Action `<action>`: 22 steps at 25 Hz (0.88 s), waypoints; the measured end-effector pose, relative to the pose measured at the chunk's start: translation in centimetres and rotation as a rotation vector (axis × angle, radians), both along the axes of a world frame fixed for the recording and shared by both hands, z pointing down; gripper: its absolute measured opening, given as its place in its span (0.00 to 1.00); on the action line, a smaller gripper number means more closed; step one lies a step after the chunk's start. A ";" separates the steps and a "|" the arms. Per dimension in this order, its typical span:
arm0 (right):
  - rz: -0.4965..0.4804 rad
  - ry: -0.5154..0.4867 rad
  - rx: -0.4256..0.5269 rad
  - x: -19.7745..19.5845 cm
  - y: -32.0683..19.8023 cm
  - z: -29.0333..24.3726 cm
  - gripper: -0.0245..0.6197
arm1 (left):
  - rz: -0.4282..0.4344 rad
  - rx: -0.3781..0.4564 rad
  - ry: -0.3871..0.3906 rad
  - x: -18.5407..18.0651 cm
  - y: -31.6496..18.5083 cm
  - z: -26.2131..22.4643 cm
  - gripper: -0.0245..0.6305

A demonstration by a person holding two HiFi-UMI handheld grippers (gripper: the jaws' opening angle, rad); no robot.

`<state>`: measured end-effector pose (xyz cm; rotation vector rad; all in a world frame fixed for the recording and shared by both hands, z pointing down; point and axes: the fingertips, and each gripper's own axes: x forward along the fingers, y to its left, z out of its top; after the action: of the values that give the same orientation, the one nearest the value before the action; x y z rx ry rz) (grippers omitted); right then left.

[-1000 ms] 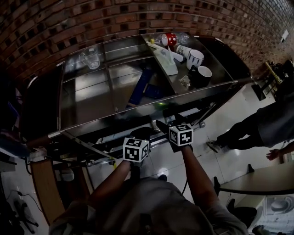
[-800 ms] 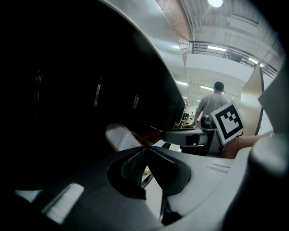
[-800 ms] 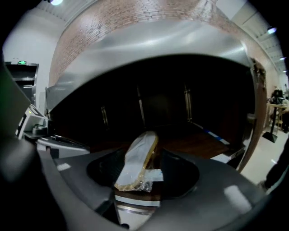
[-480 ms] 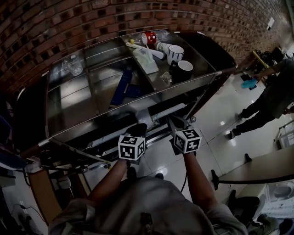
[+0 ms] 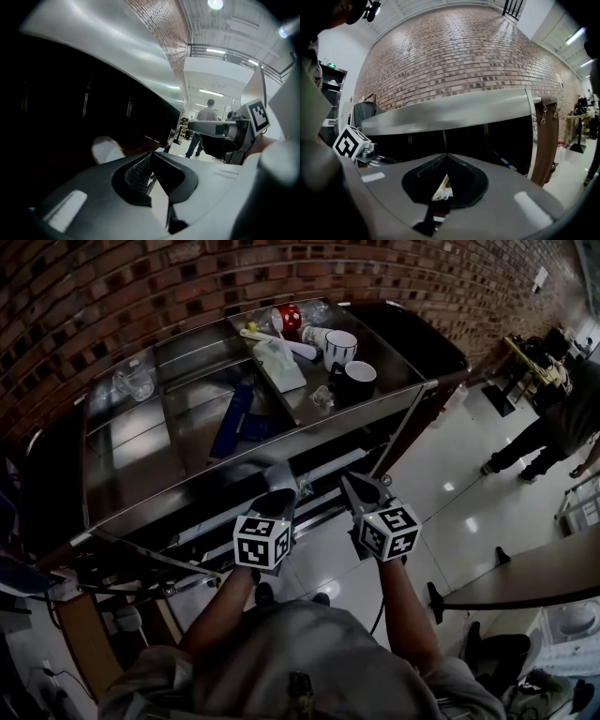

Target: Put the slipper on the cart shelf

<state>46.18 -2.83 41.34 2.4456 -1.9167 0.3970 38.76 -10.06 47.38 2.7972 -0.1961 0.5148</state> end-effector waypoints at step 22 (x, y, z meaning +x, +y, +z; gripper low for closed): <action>-0.013 -0.006 0.029 0.4 0.0 -1.4 0.04 | 0.053 0.016 0.000 0.7 1.6 -1.4 0.05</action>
<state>46.61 -2.82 39.95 2.4514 -1.9532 0.3793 39.51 -8.44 45.93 2.8250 -0.1270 0.5279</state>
